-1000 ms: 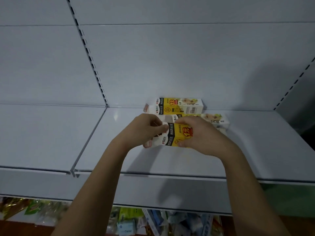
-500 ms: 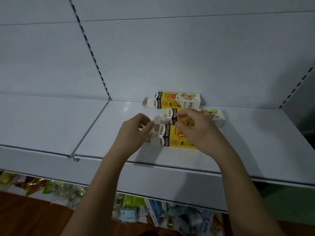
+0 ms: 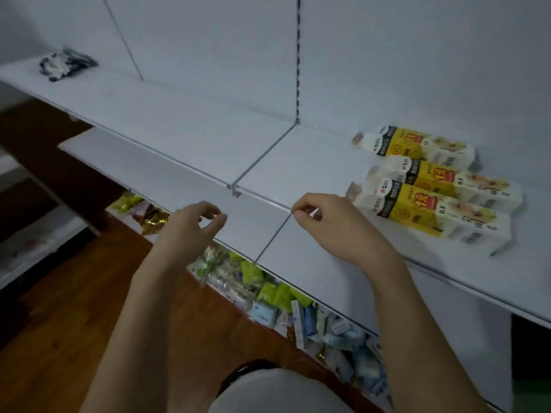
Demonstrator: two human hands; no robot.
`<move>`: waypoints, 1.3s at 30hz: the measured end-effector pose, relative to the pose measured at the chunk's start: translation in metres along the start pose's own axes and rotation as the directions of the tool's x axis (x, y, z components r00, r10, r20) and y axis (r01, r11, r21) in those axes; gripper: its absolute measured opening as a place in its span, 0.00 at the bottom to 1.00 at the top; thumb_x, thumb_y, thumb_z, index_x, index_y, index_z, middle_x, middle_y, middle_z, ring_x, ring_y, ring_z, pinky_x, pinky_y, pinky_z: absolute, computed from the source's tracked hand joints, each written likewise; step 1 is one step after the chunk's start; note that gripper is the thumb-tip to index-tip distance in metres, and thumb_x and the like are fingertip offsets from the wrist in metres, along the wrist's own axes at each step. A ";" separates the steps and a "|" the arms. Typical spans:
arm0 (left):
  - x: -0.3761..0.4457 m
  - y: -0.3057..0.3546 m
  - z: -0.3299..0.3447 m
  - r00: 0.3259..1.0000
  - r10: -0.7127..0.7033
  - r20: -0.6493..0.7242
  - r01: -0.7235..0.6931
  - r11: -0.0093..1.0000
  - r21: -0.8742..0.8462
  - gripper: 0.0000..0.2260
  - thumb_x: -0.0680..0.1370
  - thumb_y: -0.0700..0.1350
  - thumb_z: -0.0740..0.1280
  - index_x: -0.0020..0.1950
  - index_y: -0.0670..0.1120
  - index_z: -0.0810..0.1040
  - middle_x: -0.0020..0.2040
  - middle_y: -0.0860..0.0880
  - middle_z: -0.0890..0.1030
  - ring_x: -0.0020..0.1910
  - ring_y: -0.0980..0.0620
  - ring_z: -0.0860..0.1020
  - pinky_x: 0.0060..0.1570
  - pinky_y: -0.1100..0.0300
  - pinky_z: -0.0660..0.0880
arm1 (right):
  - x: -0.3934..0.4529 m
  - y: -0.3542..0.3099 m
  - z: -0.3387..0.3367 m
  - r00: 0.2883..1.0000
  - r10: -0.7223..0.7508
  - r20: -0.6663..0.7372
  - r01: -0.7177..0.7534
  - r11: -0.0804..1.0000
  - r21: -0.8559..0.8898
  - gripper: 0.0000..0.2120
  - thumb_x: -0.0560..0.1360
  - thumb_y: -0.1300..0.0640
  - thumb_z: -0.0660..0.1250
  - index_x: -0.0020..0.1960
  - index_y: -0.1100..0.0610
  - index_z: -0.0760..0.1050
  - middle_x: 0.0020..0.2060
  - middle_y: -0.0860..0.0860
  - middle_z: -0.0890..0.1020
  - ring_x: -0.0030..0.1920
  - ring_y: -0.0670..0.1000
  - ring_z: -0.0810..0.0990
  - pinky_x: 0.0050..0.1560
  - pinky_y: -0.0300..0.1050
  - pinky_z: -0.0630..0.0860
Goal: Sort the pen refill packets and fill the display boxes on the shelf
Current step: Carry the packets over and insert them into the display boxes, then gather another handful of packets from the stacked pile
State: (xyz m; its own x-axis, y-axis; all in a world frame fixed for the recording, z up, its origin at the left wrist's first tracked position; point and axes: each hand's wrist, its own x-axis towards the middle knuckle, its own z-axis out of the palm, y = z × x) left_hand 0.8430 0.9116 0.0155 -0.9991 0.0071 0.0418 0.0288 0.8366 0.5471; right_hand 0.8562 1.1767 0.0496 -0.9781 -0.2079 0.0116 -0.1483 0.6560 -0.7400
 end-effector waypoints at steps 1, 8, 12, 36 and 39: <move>-0.006 -0.018 -0.002 0.999 -0.042 0.021 0.042 0.999 0.008 0.14 0.80 0.56 0.63 0.60 0.49 0.78 0.55 0.53 0.80 0.49 0.56 0.78 0.48 0.55 0.78 | 0.005 -0.006 0.017 0.999 -0.005 0.039 0.006 1.000 -0.019 0.07 0.80 0.52 0.63 0.51 0.48 0.80 0.44 0.39 0.81 0.44 0.45 0.79 0.48 0.46 0.78; -0.069 -0.165 -0.036 0.948 -0.299 0.111 0.293 0.954 0.070 0.18 0.80 0.61 0.62 0.63 0.51 0.77 0.57 0.52 0.80 0.52 0.55 0.78 0.51 0.58 0.77 | 0.041 -0.057 0.150 0.911 0.052 0.408 0.036 0.978 -0.205 0.10 0.80 0.50 0.62 0.58 0.51 0.78 0.53 0.48 0.80 0.50 0.49 0.78 0.55 0.49 0.76; -0.110 -0.242 -0.058 0.874 -0.477 0.095 0.479 0.878 -0.002 0.20 0.80 0.61 0.62 0.67 0.53 0.73 0.63 0.52 0.77 0.58 0.54 0.75 0.55 0.58 0.74 | 0.056 -0.091 0.220 0.864 0.058 0.500 0.075 0.967 -0.242 0.09 0.80 0.50 0.63 0.57 0.52 0.78 0.53 0.48 0.80 0.50 0.48 0.77 0.50 0.44 0.74; -0.038 -0.502 -0.220 0.660 -0.751 -0.012 0.749 0.660 -0.060 0.18 0.82 0.57 0.61 0.69 0.52 0.73 0.65 0.52 0.76 0.63 0.50 0.74 0.56 0.57 0.73 | 0.321 -0.301 0.502 0.616 -0.118 0.779 0.334 0.935 -0.123 0.15 0.80 0.47 0.62 0.66 0.48 0.73 0.60 0.46 0.78 0.55 0.49 0.77 0.48 0.43 0.72; -0.002 -0.532 -0.254 0.662 -0.744 -0.093 0.746 0.666 -0.017 0.17 0.81 0.59 0.61 0.67 0.54 0.74 0.64 0.52 0.77 0.62 0.52 0.75 0.55 0.58 0.73 | 0.368 -0.335 0.524 0.605 -0.174 0.777 0.358 0.931 -0.071 0.16 0.81 0.46 0.62 0.67 0.46 0.72 0.63 0.46 0.77 0.59 0.49 0.76 0.51 0.43 0.73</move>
State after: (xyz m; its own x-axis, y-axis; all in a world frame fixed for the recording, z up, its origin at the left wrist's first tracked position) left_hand 0.8373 0.3272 -0.0635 -0.6796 -0.6687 -0.3015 -0.7257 0.5528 0.4097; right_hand 0.6227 0.5005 -0.0507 -0.4527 -0.8035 -0.3867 -0.4987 0.5876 -0.6372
